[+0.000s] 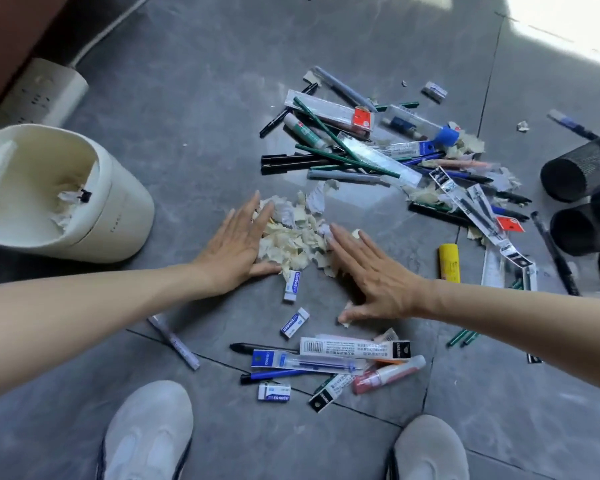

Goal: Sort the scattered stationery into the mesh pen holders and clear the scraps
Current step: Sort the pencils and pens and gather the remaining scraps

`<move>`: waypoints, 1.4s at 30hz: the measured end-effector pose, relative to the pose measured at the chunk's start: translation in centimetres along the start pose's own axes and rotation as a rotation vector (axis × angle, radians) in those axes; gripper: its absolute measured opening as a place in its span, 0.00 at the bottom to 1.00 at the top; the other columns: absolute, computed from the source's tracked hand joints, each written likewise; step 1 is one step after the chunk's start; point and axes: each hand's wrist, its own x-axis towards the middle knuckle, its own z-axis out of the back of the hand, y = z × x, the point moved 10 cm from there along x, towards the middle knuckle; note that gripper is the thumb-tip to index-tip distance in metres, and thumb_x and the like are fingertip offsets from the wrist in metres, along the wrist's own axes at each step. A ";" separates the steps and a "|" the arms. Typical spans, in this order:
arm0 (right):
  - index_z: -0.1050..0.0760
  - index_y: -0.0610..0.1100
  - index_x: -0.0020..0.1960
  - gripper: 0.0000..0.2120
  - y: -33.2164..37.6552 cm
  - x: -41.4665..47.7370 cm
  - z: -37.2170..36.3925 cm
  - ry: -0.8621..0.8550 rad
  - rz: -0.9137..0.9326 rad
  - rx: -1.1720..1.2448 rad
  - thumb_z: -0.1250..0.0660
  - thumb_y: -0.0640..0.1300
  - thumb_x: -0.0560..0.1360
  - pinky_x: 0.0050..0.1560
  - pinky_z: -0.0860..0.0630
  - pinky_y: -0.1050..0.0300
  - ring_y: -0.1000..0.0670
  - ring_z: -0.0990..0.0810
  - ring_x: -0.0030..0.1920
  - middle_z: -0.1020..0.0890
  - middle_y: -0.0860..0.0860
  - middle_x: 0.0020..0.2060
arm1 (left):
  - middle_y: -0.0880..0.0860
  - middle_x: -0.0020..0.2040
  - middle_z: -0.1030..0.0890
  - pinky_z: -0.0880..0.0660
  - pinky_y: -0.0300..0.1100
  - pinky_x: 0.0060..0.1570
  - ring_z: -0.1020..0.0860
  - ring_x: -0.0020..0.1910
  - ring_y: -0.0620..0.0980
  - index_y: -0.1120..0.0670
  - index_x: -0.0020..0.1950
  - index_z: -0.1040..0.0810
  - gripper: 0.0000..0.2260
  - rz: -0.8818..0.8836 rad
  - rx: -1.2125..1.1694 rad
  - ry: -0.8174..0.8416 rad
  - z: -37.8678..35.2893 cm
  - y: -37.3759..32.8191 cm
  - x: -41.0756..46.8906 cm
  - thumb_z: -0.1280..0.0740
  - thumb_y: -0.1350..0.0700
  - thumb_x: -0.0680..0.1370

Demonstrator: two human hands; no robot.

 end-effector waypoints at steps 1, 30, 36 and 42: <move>0.68 0.42 0.76 0.55 -0.2 -0.4 -0.3 -0.001 -0.025 0.001 0.49 0.77 0.67 0.74 0.68 0.51 0.49 0.66 0.76 0.68 0.45 0.74 | 0.57 0.76 0.64 0.64 0.46 0.73 0.61 0.76 0.51 0.51 0.74 0.67 0.44 -0.011 -0.003 0.005 -0.1 -0.4 0.4 0.36 0.43 0.76; 0.57 0.44 0.78 0.44 -1.1 1.0 2.1 -0.368 -0.228 0.309 0.43 0.67 0.74 0.75 0.61 0.44 0.45 0.61 0.77 0.59 0.45 0.77 | 0.52 0.77 0.45 0.54 0.36 0.72 0.48 0.75 0.45 0.52 0.77 0.47 0.35 0.022 -0.370 -0.258 1.9 -3.0 6.3 0.51 0.39 0.72; 0.64 0.47 0.76 0.44 -3.5 1.2 1.7 -0.430 -0.413 0.322 0.46 0.68 0.74 0.75 0.63 0.45 0.43 0.65 0.76 0.64 0.40 0.75 | 0.51 0.76 0.41 0.49 0.38 0.71 0.44 0.74 0.46 0.50 0.75 0.41 0.29 0.021 -0.453 -0.311 1.6 -4.3 7.0 0.52 0.41 0.76; 0.49 0.45 0.77 0.33 -4.9 3.5 3.5 -0.605 -0.555 0.562 0.57 0.63 0.79 0.76 0.60 0.57 0.55 0.55 0.77 0.49 0.48 0.77 | 0.57 0.65 0.28 0.41 0.35 0.67 0.31 0.66 0.49 0.60 0.67 0.27 0.24 0.079 -0.658 -0.484 1.7 -5.5 6.3 0.50 0.50 0.78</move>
